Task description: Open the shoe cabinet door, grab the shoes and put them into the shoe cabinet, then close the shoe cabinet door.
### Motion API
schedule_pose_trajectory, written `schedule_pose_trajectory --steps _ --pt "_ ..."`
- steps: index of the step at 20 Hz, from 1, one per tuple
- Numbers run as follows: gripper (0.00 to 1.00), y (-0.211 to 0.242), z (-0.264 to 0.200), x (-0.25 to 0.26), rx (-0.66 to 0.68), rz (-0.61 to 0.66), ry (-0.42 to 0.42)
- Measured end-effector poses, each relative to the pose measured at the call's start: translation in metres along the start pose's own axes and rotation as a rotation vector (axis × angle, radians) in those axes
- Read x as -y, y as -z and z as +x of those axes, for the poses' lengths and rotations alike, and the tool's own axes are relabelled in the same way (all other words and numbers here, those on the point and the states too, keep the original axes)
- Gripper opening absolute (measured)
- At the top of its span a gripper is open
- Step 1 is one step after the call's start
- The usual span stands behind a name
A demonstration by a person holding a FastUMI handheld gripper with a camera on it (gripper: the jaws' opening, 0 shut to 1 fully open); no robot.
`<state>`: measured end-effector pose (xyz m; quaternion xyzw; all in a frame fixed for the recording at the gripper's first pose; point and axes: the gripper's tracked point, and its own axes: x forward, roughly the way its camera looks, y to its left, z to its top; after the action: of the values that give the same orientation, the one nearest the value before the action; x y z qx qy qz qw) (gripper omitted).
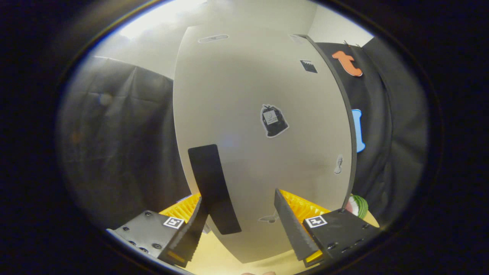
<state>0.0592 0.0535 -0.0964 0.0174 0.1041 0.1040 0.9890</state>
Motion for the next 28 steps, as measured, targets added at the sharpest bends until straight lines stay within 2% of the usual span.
schedule_pose_trajectory --steps 10,17,22,28 --pt "0.98 0.001 0.037 -0.013 0.034 -0.007 0.047" --pt "0.98 0.003 0.052 -0.022 0.057 -0.063 0.127" --pt "0.98 0.002 0.067 -0.020 0.061 -0.053 0.141" --pt "0.98 -0.004 0.084 -0.018 0.098 -0.101 0.221"
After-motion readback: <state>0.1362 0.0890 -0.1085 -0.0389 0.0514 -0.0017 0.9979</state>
